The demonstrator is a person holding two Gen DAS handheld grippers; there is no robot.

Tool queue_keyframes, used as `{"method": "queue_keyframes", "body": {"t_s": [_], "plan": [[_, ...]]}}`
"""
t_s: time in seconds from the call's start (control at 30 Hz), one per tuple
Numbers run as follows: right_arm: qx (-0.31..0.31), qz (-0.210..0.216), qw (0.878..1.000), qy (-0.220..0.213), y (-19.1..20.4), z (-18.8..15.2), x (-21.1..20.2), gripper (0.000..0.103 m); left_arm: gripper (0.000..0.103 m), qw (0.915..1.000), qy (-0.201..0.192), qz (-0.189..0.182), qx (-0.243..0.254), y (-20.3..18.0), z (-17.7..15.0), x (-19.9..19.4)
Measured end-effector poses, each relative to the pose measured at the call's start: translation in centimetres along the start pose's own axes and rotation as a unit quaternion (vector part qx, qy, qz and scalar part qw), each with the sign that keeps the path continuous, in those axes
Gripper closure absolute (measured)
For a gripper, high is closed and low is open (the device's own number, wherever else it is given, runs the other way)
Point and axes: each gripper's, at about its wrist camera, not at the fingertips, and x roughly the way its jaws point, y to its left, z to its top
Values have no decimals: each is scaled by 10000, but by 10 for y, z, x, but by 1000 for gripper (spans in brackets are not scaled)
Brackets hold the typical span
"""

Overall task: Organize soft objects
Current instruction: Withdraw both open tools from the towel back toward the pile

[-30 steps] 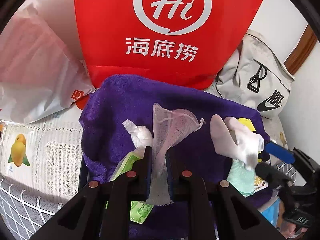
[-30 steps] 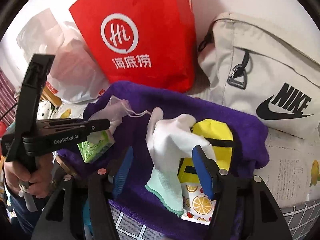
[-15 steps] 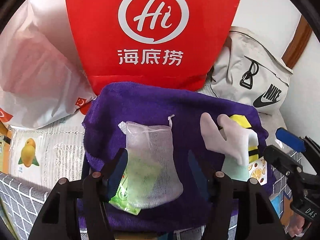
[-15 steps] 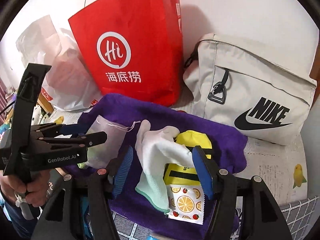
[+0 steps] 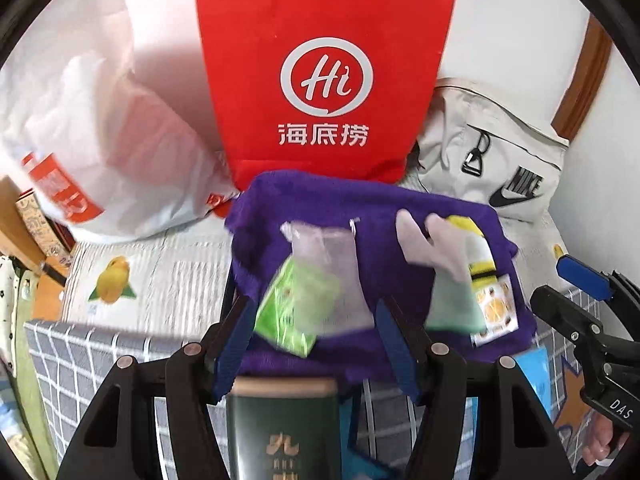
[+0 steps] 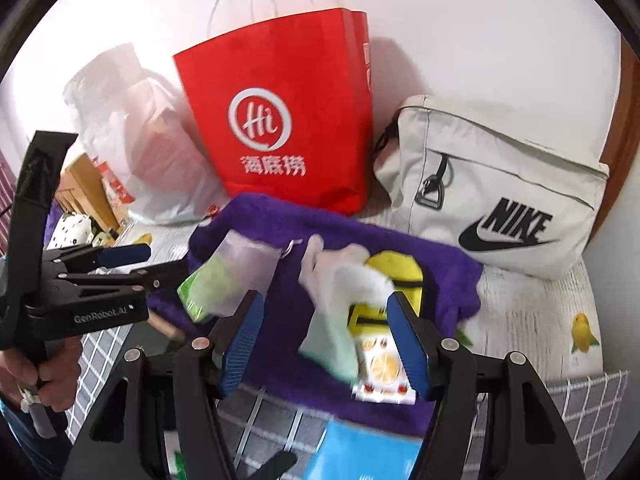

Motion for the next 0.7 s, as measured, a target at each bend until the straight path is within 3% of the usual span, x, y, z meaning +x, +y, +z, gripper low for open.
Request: {"method": "queue_keyframes", "body": {"t_s": [0.47, 0.7], "plan": [[312, 109, 9994, 57, 28, -93, -65, 39, 41, 9999, -42, -111, 102, 1, -95, -61], [388, 161, 9991, 65, 40, -131, -86, 39, 41, 9999, 24, -130, 74, 11, -146, -67]]}}
